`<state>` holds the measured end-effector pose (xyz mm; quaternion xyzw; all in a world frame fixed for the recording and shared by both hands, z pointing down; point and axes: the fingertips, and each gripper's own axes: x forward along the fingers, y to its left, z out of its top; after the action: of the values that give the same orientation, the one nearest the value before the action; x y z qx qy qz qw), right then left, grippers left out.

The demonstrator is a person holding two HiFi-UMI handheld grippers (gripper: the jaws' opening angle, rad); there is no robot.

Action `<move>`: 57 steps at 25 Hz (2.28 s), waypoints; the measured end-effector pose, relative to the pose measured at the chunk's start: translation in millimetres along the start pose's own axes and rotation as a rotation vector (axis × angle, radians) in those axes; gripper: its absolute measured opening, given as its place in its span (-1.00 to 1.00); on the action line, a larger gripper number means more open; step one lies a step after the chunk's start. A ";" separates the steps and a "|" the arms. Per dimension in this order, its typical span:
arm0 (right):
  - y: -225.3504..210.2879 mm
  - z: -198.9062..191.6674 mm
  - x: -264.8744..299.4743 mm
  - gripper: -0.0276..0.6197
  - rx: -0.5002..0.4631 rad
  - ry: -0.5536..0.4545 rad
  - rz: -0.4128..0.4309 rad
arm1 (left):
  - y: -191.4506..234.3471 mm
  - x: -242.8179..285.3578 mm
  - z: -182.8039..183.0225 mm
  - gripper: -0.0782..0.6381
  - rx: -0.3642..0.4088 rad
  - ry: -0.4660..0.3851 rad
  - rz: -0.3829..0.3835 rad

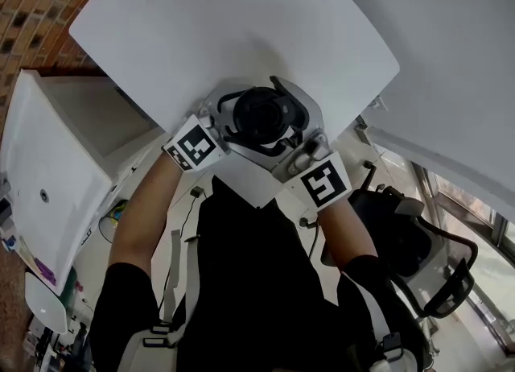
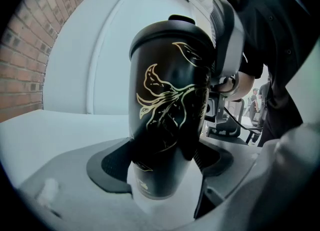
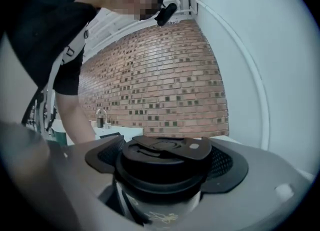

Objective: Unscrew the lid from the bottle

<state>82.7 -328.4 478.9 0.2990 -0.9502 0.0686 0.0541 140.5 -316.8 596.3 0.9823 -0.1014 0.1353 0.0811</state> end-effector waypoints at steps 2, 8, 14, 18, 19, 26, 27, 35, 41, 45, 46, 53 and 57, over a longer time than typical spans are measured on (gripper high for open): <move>2.3 2.6 -2.1 0.57 0.029 0.000 0.090 | -1.2 0.7 0.7 0.29 0.002 -0.001 -0.002; 2.3 14.9 -3.6 0.57 0.102 -0.026 0.222 | -3.8 2.2 0.7 0.29 0.003 -0.001 -0.020; -6.5 41.5 -6.8 0.57 0.184 -0.131 0.175 | -2.3 0.8 0.5 0.29 0.005 -0.004 -0.017; -11.6 47.2 -17.6 0.57 0.158 -0.127 0.129 | -2.0 1.3 0.6 0.30 0.005 0.006 -0.015; -13.9 46.9 -21.2 0.57 0.158 -0.126 0.111 | -2.1 1.3 0.5 0.30 0.005 0.012 -0.011; -30.5 41.7 -49.1 0.57 0.163 -0.145 -0.020 | 1.7 -8.9 -5.8 0.32 0.014 0.008 0.139; -31.5 40.6 -53.4 0.57 0.171 -0.141 -0.035 | 2.2 -11.1 -8.4 0.32 -0.004 0.009 0.157; -11.4 40.1 -80.9 0.57 0.173 -0.139 -0.022 | -14.3 -41.4 -26.1 0.32 -0.084 0.043 0.278; 35.8 34.9 -97.7 0.57 0.141 -0.115 0.063 | -57.3 -58.1 -4.8 0.30 -0.232 -0.086 0.324; 68.8 46.0 -123.8 0.57 0.197 -0.125 0.139 | -97.9 -66.6 17.8 0.27 -0.283 -0.132 0.356; 73.0 48.5 -130.9 0.57 0.204 -0.135 0.152 | -107.4 -68.9 24.7 0.19 -0.269 -0.126 0.356; 101.1 77.9 -144.8 0.57 0.180 -0.183 0.183 | -133.9 -110.5 68.5 -0.68 -0.161 -0.123 0.425; 126.2 93.7 -150.5 0.57 0.174 -0.215 0.179 | -148.4 -135.2 88.8 -0.78 -0.133 -0.164 0.416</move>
<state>127.0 -156.8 352.7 0.2224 -0.9638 0.1229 -0.0805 68.0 -166.0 454.2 0.9405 -0.3165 0.0618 0.1076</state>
